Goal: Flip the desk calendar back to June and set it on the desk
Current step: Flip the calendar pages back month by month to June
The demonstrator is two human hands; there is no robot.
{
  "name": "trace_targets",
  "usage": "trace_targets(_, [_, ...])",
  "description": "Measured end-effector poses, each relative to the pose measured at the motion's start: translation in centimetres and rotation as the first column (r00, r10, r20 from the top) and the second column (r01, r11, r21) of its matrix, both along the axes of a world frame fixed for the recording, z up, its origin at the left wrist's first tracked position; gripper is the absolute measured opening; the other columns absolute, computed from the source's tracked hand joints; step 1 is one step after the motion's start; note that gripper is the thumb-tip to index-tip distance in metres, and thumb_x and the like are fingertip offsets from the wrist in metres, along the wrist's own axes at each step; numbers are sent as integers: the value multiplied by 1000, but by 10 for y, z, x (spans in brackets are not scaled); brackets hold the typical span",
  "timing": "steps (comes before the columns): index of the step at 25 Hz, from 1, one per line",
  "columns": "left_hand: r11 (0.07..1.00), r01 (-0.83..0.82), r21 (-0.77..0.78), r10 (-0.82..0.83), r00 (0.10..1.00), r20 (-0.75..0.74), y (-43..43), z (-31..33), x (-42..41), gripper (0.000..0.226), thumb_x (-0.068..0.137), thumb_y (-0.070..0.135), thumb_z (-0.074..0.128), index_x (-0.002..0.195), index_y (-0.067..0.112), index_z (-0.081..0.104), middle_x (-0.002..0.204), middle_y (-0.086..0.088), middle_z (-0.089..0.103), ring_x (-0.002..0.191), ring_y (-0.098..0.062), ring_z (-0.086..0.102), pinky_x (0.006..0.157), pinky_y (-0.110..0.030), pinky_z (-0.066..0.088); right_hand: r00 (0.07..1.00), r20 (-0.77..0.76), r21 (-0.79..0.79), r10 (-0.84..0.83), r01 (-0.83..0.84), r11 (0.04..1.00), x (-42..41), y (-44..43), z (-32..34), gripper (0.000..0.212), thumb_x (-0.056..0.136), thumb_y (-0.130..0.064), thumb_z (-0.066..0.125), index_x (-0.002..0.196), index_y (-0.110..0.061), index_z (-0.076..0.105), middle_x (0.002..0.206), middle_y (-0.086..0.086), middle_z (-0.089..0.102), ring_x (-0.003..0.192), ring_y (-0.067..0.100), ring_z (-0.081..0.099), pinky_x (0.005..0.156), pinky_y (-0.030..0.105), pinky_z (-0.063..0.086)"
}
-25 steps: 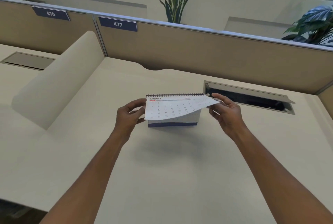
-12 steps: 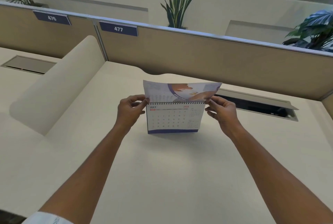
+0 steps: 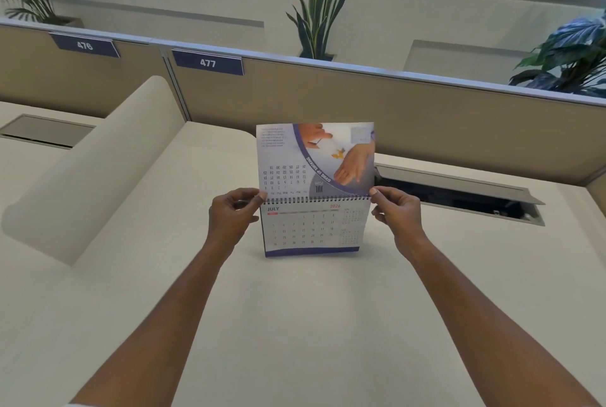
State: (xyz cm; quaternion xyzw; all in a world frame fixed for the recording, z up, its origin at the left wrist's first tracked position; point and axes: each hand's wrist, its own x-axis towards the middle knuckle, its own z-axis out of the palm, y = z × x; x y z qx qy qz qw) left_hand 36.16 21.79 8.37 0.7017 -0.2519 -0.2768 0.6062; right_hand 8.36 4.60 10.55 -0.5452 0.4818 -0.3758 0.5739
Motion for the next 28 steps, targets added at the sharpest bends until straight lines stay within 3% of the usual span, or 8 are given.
trace_targets(5, [1000, -16, 19, 16, 1000, -3, -5, -2, 0, 13, 87, 33, 85, 86, 21, 82, 71, 14, 78, 70, 0, 70, 56, -21, 57, 999, 3, -2, -32, 32, 999, 6, -5, -6, 12, 93, -21, 76, 82, -20, 79, 73, -4, 73, 59, 6, 54, 63, 26, 52])
trace_targets(9, [997, -51, 53, 52, 998, -17, -7, -7, -1, 23, 87, 41, 84, 79, 20, 80, 60, 17, 70, 59, 3, 63, 51, -17, 53, 999, 3, 14, -32, 32, 999, 8, -4, -12, 18, 96, -25, 72, 80, -20, 78, 65, -8, 71, 56, 0, 56, 58, 21, 51])
trace_targets(13, [997, -73, 33, 75, 994, -79, -7, -10, -2, 28, 84, 44, 85, 75, 19, 81, 63, 11, 71, 62, 0, 62, 57, -19, 58, 999, 14, 54, -48, 47, 997, 8, -2, -17, 24, 97, -30, 70, 86, -10, 77, 68, -7, 73, 65, 7, 56, 60, 20, 52])
trace_targets(19, [996, -86, 15, 87, 984, -156, -5, -11, -7, 29, 85, 44, 85, 82, 15, 83, 80, 0, 80, 74, -9, 69, 68, -27, 63, 997, 23, 98, -70, 68, 993, 10, 3, -17, 28, 97, -38, 69, 83, -14, 72, 72, -5, 74, 74, 17, 57, 71, 32, 54])
trace_targets(25, [998, -57, -5, 55, 979, -197, -2, -12, -8, 28, 87, 37, 84, 88, 10, 82, 91, -9, 83, 87, -18, 76, 79, -35, 67, 996, 23, 119, -88, 85, 989, 10, 4, -19, 28, 95, -40, 70, 84, -15, 73, 78, 0, 75, 77, 19, 58, 72, 35, 54])
trace_targets(28, [997, -81, 3, 80, 977, -199, -3, -13, -8, 31, 86, 41, 85, 86, 10, 82, 92, -10, 83, 90, -22, 74, 77, -35, 66, 996, 20, 130, -93, 89, 988, 9, 4, -22, 30, 94, -43, 70, 83, -16, 75, 76, -1, 75, 77, 18, 59, 72, 33, 55])
